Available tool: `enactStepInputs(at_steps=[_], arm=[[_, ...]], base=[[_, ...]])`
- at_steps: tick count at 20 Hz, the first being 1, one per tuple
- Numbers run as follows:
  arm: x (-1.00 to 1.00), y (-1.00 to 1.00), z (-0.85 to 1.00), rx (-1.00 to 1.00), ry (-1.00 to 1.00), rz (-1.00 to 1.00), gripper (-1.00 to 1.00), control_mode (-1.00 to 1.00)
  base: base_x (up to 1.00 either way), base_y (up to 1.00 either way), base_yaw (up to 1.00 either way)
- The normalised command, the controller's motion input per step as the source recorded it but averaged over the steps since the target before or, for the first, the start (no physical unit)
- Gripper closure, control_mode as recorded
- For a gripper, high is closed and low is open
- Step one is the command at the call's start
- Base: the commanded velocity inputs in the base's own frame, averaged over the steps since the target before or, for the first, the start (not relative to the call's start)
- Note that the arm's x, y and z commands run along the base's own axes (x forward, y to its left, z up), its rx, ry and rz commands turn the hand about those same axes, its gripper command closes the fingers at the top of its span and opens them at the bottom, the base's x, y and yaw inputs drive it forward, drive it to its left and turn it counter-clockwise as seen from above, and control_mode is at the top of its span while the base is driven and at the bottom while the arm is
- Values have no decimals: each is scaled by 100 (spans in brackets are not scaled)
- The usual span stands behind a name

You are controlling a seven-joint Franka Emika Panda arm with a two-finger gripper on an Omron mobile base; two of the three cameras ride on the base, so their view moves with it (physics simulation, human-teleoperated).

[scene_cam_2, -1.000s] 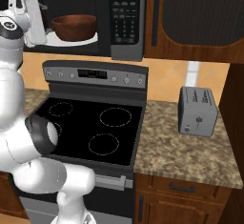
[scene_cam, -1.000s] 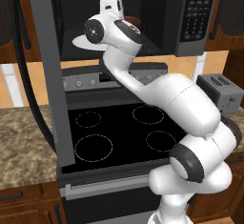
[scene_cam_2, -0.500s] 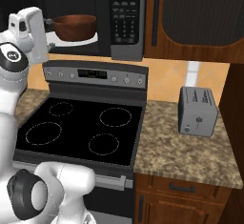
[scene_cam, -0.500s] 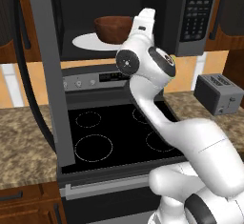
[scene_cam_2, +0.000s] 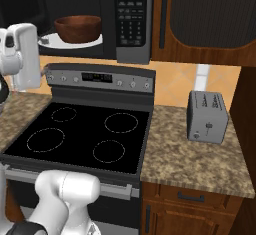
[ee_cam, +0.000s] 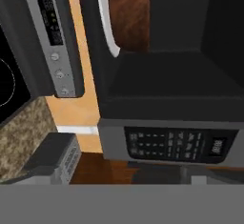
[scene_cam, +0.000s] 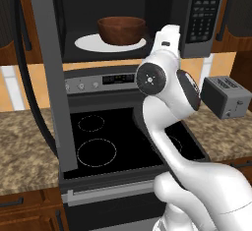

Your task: Open the microwave, place the bowl with waffle inside the microwave, then close the microwave door and turn it on.

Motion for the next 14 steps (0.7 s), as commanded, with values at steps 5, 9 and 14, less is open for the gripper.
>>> enactStepInputs(at_steps=[5, 9, 14], arm=[[-6, -35, -60, -28, 29, 0, -100, -100], [0, -14, -56, -24, 29, 0, -100, -100], [15, 18, -52, -36, 35, 0, 100, -100]], base=[[0, 0, 0], [0, 0, 0], [0, 0, 0]])
